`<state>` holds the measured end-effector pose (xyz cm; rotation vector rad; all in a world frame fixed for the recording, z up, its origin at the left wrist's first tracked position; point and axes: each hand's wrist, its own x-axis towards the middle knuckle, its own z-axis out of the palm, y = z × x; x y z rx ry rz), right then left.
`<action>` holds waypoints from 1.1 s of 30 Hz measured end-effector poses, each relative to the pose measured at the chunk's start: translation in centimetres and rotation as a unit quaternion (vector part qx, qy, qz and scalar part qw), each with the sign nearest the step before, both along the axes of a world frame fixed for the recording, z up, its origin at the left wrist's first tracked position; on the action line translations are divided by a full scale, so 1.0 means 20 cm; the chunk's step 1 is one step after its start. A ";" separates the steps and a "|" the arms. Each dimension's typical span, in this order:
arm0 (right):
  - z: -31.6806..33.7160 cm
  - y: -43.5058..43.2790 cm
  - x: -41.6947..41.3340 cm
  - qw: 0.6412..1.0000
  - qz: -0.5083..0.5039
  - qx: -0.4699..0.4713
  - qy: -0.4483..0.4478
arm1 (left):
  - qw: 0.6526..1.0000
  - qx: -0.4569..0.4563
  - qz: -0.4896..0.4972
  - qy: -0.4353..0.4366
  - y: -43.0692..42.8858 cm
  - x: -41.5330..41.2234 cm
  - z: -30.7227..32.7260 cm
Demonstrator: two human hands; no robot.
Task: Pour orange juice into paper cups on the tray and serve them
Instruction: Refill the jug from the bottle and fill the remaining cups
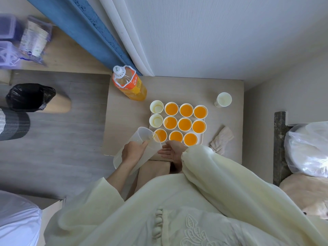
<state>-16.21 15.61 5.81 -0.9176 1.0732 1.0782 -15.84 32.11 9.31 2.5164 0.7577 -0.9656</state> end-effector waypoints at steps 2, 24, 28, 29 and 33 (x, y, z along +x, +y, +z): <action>-0.01 0.00 0.01 1.000 0.001 -0.004 -0.005 | 1.000 -0.007 0.004 0.000 0.01 0.02 0.00; -0.02 0.00 0.11 0.997 -0.072 0.013 -0.038 | 0.998 0.009 -0.050 -0.034 -0.11 0.37 0.03; -0.02 0.00 0.13 0.996 -0.075 0.014 -0.040 | 0.997 0.015 -0.066 -0.035 -0.13 0.40 0.03; -0.02 0.00 0.13 0.996 -0.077 0.015 -0.040 | 0.997 0.014 -0.068 -0.035 -0.13 0.40 0.03; -0.03 -0.01 0.15 0.996 -0.082 0.020 -0.041 | 0.997 0.016 -0.068 -0.032 -0.13 0.42 0.03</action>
